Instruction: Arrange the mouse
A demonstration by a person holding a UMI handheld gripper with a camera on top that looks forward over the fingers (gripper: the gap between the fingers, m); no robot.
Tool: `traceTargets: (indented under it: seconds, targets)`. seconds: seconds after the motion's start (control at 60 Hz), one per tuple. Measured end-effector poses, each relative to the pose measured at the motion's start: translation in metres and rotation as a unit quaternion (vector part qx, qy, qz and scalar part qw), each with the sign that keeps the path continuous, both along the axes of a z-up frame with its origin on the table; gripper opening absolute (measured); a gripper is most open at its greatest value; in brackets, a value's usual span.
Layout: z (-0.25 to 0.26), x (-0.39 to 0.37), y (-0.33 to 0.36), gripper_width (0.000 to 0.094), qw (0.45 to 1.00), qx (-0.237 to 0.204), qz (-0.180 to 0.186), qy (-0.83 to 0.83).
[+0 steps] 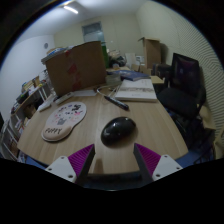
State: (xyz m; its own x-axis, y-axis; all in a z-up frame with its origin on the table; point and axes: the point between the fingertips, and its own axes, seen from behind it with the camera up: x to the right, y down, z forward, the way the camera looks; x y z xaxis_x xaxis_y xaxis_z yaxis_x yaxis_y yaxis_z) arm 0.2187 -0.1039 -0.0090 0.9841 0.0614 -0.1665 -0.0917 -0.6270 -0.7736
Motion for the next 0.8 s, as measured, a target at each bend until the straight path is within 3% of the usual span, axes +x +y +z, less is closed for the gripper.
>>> traceTargets:
  seconds: [0.1, 0.383, 0.45, 0.483, 0.517, 0.733, 0.8]
  targets:
    - [0.002, -0.015, 0.02, 0.0805, 1.0, 0.02, 0.015, -0.014]
    - [-0.002, -0.021, 0.089, 0.0798, 0.996, 0.064, 0.006, -0.067]
    - [-0.003, -0.012, 0.099, 0.0757, 0.995, 0.07, -0.009, -0.068]
    - [-0.003, -0.013, 0.104, 0.0604, 0.995, 0.069, -0.017, -0.069]
    - [-0.004, -0.015, 0.107, 0.0545, 0.996, 0.065, -0.022, -0.065]
    - [-0.005, -0.01, 0.101, 0.0382, 0.998, 0.004, -0.046, -0.034]
    - [0.031, -0.007, 0.109, 0.0377, 0.998, 0.009, -0.06, -0.012]
